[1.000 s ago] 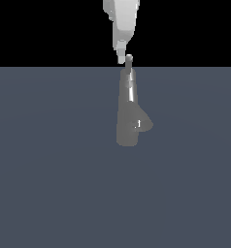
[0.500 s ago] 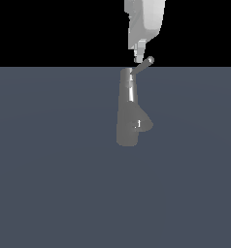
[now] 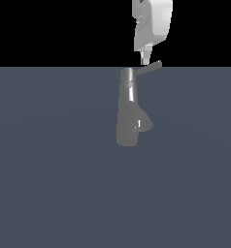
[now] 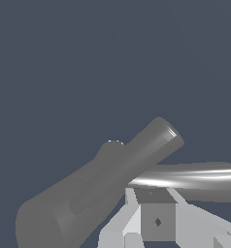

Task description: Turn on the faucet by rotating a designated handle.

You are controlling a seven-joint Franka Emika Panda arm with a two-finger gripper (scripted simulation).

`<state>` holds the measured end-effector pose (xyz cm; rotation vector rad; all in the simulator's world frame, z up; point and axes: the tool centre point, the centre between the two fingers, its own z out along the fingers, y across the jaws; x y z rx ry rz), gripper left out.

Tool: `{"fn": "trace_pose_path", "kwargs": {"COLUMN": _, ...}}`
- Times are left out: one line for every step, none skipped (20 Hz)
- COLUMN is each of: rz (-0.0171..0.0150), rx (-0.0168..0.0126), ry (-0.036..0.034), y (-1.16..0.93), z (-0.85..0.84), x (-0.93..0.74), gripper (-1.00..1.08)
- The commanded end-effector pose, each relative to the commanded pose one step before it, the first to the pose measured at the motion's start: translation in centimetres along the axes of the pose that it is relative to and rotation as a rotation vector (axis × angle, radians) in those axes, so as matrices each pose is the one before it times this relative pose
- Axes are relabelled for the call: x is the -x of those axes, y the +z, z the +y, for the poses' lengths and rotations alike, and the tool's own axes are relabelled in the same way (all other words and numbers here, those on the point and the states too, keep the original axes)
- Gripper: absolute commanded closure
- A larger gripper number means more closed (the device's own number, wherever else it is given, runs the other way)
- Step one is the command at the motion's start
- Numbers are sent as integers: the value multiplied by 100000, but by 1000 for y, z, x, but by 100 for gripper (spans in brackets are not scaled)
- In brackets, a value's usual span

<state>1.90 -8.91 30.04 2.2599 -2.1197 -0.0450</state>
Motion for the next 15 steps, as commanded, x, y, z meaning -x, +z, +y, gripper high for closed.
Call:
{"fn": "trace_pose_path", "kwargs": {"rz": -59, "rx": 965, "ry": 1541, "y": 1109, "z": -462, "x": -1708, "gripper": 108}}
{"fn": "trace_pose_path", "kwargs": {"rz": 18, "rx": 7, "ry": 168, "y": 108, "z": -220, "x": -377, "gripper": 108}}
{"fn": "trace_pose_path", "kwargs": {"rz": 17, "rx": 7, "ry": 153, "y": 106, "z": -220, "x": -366, "gripper": 108}}
{"fn": "trace_pose_path", "kwargs": {"rz": 18, "rx": 7, "ry": 168, "y": 105, "z": -216, "x": -372, "gripper": 108}}
{"fn": "trace_pose_path", "kwargs": {"rz": 16, "rx": 7, "ry": 153, "y": 104, "z": -216, "x": -362, "gripper": 108}}
{"fn": "trace_pose_path", "kwargs": {"rz": 17, "rx": 7, "ry": 168, "y": 103, "z": -212, "x": -367, "gripper": 108}}
{"fn": "trace_pose_path", "kwargs": {"rz": 16, "rx": 6, "ry": 153, "y": 102, "z": -213, "x": -357, "gripper": 108}}
{"fn": "trace_pose_path", "kwargs": {"rz": 15, "rx": 6, "ry": 154, "y": 101, "z": -211, "x": -354, "gripper": 108}}
{"fn": "trace_pose_path", "kwargs": {"rz": 15, "rx": 6, "ry": 154, "y": 100, "z": -209, "x": -352, "gripper": 108}}
{"fn": "trace_pose_path", "kwargs": {"rz": 15, "rx": 6, "ry": 154, "y": 99, "z": -207, "x": -349, "gripper": 108}}
{"fn": "trace_pose_path", "kwargs": {"rz": 14, "rx": 6, "ry": 154, "y": 98, "z": -205, "x": -346, "gripper": 108}}
{"fn": "trace_pose_path", "kwargs": {"rz": 12, "rx": 5, "ry": 137, "y": 96, "z": -205, "x": -335, "gripper": 108}}
{"fn": "trace_pose_path", "kwargs": {"rz": 13, "rx": 5, "ry": 154, "y": 95, "z": -201, "x": -341, "gripper": 108}}
{"fn": "trace_pose_path", "kwargs": {"rz": 12, "rx": 5, "ry": 154, "y": 93, "z": -199, "x": -338, "gripper": 108}}
{"fn": "trace_pose_path", "kwargs": {"rz": 0, "rx": 0, "ry": 0, "y": 0, "z": 0, "x": 0, "gripper": 108}}
